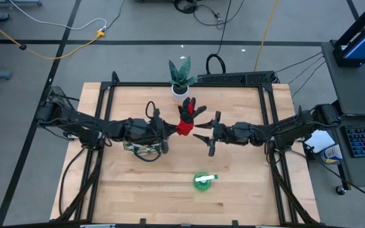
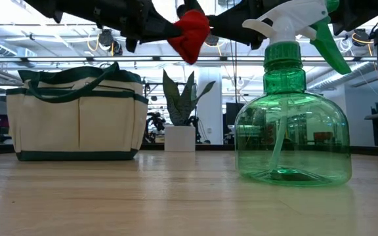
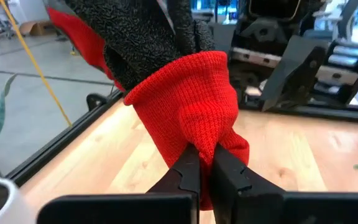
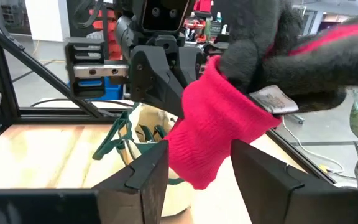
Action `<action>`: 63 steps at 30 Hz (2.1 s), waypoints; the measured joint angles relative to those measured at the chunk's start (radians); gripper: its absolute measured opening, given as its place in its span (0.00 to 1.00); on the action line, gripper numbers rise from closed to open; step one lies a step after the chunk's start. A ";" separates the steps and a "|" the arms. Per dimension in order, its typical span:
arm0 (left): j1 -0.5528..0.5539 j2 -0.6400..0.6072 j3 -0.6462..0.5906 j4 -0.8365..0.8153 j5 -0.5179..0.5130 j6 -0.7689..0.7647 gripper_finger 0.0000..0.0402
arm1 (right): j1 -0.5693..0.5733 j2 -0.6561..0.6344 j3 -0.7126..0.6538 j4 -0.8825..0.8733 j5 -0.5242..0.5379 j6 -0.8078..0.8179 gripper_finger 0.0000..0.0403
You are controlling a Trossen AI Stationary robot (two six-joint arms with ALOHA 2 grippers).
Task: Pick & Place Garden tools in Gardening bag
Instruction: Put the red gloves into the white gardening bag
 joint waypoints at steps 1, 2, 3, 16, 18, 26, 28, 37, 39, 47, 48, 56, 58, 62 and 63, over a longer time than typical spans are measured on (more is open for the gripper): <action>-0.001 -0.009 0.000 -0.024 0.000 0.000 0.02 | 0.000 0.000 0.000 -0.001 -0.001 0.000 0.41; -0.002 -0.013 0.000 -0.036 0.000 -0.002 0.02 | 0.000 0.000 0.000 -0.003 -0.001 0.000 0.41; -0.002 -0.016 0.000 -0.047 0.000 -0.005 0.02 | 0.000 0.000 0.000 -0.003 -0.002 0.000 0.41; -0.007 -0.034 0.000 -0.161 -0.005 -0.020 0.03 | 0.000 0.000 0.000 -0.005 -0.001 0.000 0.41; -0.008 -0.046 0.000 -0.188 -0.004 -0.036 0.05 | 0.000 0.000 0.000 -0.005 -0.001 0.000 0.41; -0.024 -0.140 0.000 -0.313 -0.024 -0.061 0.02 | 0.000 0.000 0.000 -0.014 0.000 0.000 0.41; -0.032 -0.164 0.000 -0.331 -0.029 -0.078 0.04 | 0.000 0.000 0.000 -0.014 0.000 0.000 0.41; -0.094 -0.257 0.000 -0.539 -0.175 -0.143 0.02 | 0.000 0.000 0.000 -0.019 0.000 0.000 0.41; -0.112 -0.275 0.000 -0.579 -0.209 -0.168 0.03 | 0.000 0.000 0.000 -0.019 0.000 0.000 0.41; -0.164 -0.289 0.000 -0.658 -0.258 -0.218 0.02 | 0.000 0.000 0.000 -0.020 0.000 0.000 0.41; -0.169 -0.289 0.000 -0.669 -0.259 -0.226 0.02 | 0.000 0.000 0.000 -0.019 0.000 0.000 0.41; -0.203 -0.289 0.000 -0.755 -0.312 -0.298 0.03 | 0.000 0.000 0.000 -0.020 0.000 0.000 0.41; -0.208 -0.289 0.000 -0.786 -0.312 -0.323 0.02 | 0.000 0.000 0.000 -0.020 0.000 0.000 0.41; -0.214 -0.289 0.000 -0.832 -0.311 -0.376 0.04 | 0.000 0.000 0.000 -0.020 0.000 0.000 0.41; -0.214 -0.289 0.000 -0.841 -0.310 -0.385 0.05 | 0.000 0.000 0.000 -0.020 0.000 0.000 0.41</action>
